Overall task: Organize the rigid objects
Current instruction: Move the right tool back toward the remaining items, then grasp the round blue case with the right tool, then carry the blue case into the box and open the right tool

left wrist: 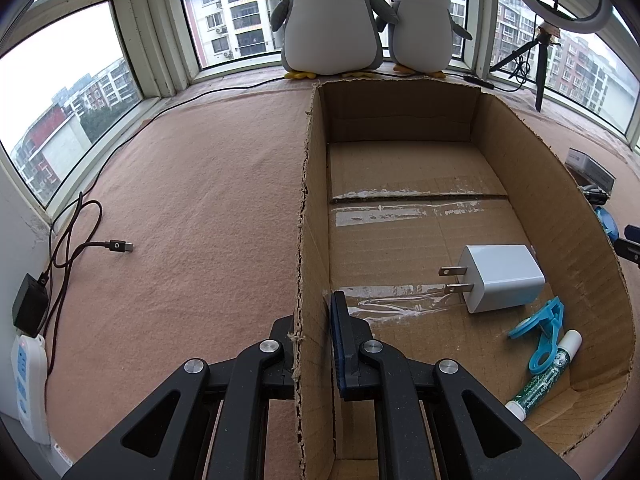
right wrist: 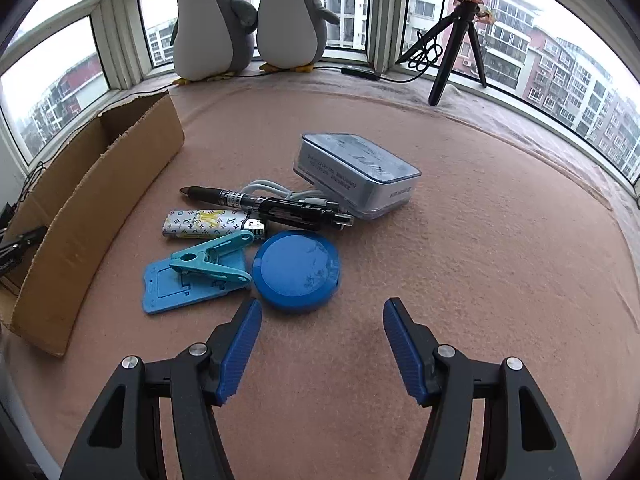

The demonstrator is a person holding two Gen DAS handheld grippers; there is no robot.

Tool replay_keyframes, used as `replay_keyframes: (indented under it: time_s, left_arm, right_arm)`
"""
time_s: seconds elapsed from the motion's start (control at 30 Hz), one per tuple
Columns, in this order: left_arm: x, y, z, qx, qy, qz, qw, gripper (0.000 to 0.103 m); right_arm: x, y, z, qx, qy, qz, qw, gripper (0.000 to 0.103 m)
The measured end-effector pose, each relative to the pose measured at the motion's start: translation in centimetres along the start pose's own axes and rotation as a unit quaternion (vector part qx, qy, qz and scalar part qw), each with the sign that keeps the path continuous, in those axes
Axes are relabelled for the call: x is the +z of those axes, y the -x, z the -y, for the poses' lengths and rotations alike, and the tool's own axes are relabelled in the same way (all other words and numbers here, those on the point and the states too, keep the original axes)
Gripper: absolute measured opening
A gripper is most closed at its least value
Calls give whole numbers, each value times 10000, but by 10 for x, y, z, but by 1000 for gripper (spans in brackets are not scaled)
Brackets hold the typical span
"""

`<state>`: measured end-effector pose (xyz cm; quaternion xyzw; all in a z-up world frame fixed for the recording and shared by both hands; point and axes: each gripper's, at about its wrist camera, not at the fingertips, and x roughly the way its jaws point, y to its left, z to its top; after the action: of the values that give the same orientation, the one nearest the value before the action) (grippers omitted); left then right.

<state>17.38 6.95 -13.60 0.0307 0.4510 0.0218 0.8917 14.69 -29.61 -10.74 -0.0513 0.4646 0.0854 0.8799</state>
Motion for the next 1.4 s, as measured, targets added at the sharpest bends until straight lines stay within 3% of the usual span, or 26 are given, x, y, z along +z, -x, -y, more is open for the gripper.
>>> replay_keyframes:
  time_s: [0.77,0.97,1.4]
  left_arm:
    - [-1,0,-1,-37,21,7,10000,10]
    - [-1,0,-2,-36,23,7,10000,10]
    - [-1,0,-1,-44,33,14,10000,10]
  right_arm:
    - [20,-23,-9,-24,-22,42,10000,59]
    - [23,-24,-13,35,-19,42,10000,46]
    - [2,-2,-6,250,-337,33,9991,46]
